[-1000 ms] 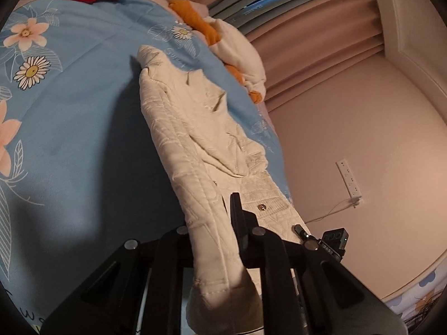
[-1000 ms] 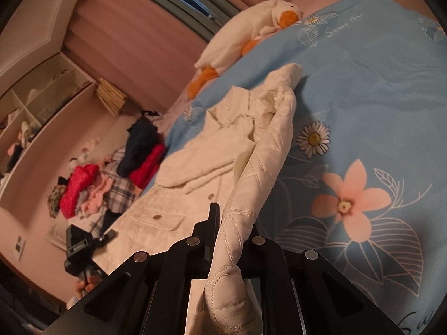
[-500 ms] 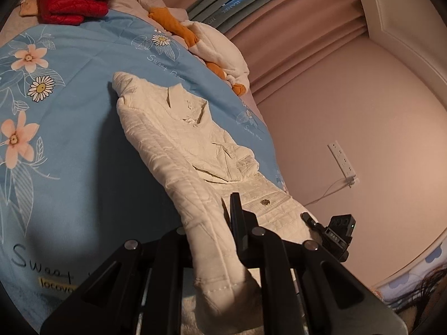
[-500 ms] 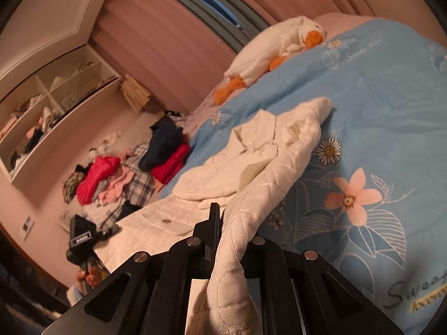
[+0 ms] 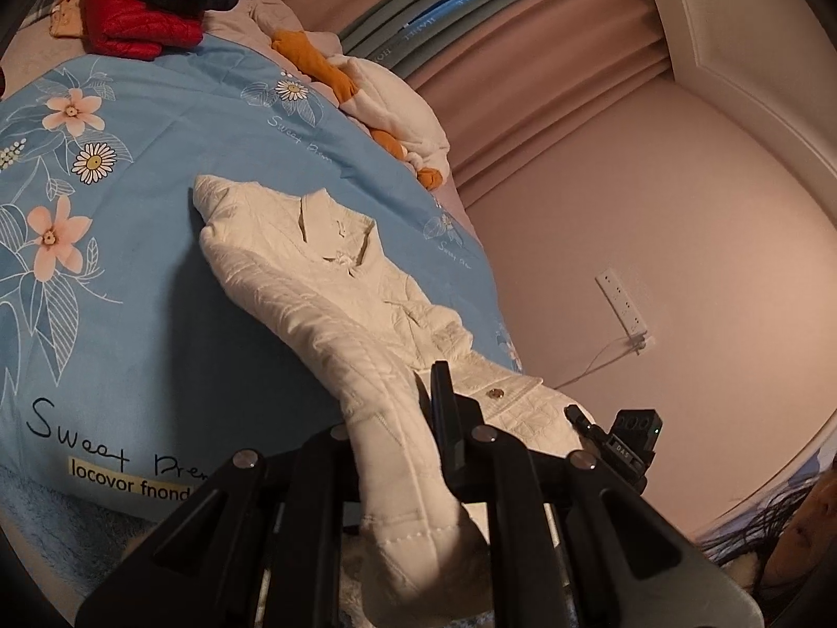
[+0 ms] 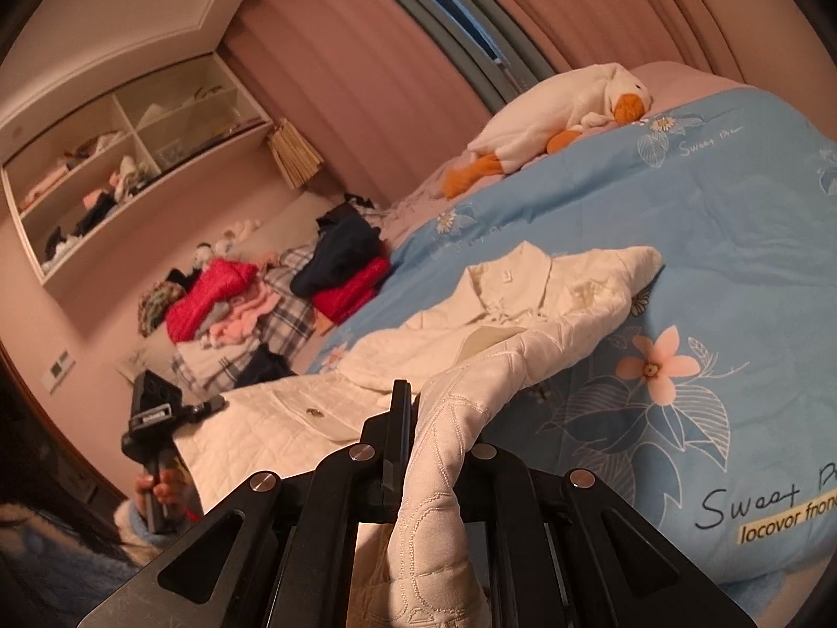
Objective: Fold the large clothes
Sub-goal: 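Lift the held hem with both grippers and fold it toward the collar, then lay the folded hem down and open both grippers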
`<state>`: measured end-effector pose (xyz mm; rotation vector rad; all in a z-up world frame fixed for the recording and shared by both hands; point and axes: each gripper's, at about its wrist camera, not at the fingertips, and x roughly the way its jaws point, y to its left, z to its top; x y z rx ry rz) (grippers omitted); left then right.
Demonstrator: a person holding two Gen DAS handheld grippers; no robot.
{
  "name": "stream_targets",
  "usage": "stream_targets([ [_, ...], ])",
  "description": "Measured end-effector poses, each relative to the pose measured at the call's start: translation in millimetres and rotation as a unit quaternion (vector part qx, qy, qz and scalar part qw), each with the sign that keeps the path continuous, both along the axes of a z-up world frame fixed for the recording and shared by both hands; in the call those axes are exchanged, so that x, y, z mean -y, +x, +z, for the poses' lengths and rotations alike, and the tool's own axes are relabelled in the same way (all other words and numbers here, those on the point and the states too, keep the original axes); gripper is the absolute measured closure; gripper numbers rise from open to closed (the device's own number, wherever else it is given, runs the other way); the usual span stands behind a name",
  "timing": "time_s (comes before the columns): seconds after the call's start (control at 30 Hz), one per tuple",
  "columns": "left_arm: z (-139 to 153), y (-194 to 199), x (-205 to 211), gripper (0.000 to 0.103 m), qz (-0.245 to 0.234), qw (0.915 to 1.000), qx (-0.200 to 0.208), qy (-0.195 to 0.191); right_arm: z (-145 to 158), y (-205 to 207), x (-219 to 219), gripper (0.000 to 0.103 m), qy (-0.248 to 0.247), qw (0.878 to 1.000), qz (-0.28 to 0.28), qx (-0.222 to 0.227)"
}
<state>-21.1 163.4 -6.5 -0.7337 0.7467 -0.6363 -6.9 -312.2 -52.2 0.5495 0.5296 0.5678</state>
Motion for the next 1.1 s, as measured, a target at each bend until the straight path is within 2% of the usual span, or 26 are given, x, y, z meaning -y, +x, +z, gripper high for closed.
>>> stream_targets([
  [0.4,-0.2,89.2,-4.2,0.09,0.044,0.9988,-0.024,0.003,3.4,78.8,18.9,0.094,0.044,0.998,-0.024,-0.038],
  [0.7,-6.7,168.1,-14.7,0.09,0.07,0.9953,-0.065,0.013,2.8,144.3,22.9,0.094,0.034,0.996,-0.05,-0.068],
  [0.83,-28.6,210.4,-18.6,0.09,0.088,0.9907,-0.103,0.014,-9.3,178.8,23.8,0.094,0.026,0.993,-0.063,-0.095],
  [1.1,-89.3,279.9,-22.4,0.09,0.108,0.9762,-0.188,0.012,-60.2,234.6,33.8,0.094,0.026,0.978,-0.091,-0.184],
])
